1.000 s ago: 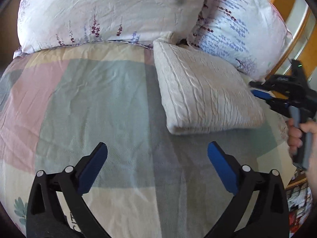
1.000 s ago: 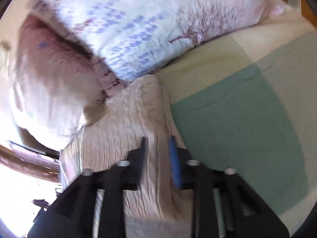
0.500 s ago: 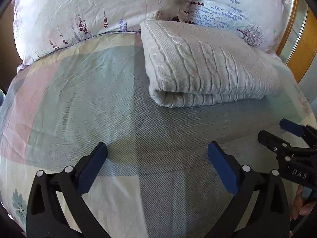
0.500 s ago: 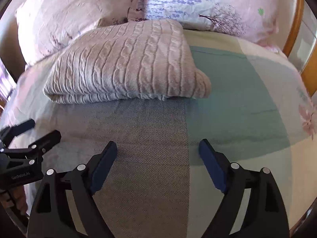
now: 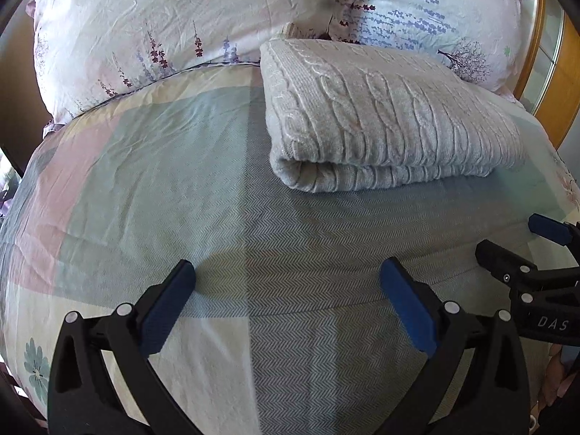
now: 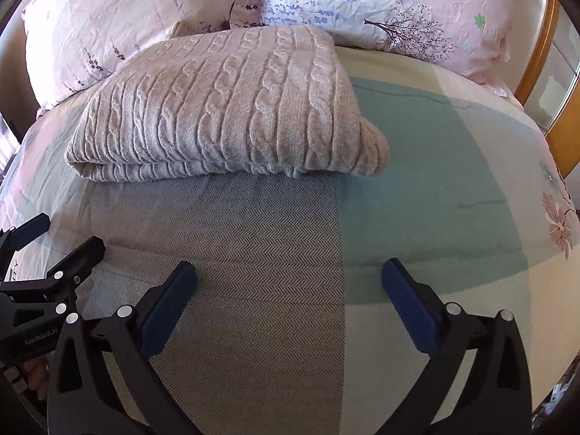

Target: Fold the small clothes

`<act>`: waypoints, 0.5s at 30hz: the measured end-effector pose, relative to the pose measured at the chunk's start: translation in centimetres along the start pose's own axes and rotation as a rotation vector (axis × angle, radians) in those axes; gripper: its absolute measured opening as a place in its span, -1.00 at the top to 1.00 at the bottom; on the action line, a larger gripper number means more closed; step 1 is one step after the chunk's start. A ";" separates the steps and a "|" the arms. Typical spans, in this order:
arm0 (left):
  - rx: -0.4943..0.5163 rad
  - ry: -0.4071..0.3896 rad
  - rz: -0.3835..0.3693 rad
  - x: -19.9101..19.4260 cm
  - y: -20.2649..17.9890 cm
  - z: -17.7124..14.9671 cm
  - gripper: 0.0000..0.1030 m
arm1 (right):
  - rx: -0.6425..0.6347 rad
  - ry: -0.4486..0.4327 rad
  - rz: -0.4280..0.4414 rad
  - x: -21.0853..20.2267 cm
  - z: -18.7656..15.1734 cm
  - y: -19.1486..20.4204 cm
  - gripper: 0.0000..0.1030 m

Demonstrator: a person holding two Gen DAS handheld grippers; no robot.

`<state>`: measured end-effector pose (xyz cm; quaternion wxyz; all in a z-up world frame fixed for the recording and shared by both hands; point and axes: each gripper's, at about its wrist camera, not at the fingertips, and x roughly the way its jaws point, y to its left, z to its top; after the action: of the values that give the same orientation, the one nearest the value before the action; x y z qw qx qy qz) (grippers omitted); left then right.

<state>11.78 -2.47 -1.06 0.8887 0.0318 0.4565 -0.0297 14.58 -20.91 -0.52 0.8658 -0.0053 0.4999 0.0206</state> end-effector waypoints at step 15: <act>0.012 -0.009 -0.010 0.0 0.0 -0.1 -0.97 | 0.002 -0.018 0.000 0.0 -0.3 0.0 -0.97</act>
<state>11.67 -2.43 -1.10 0.8903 0.0345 0.4525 -0.0370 14.34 -20.94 -0.61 0.8704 -0.0045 0.4920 0.0202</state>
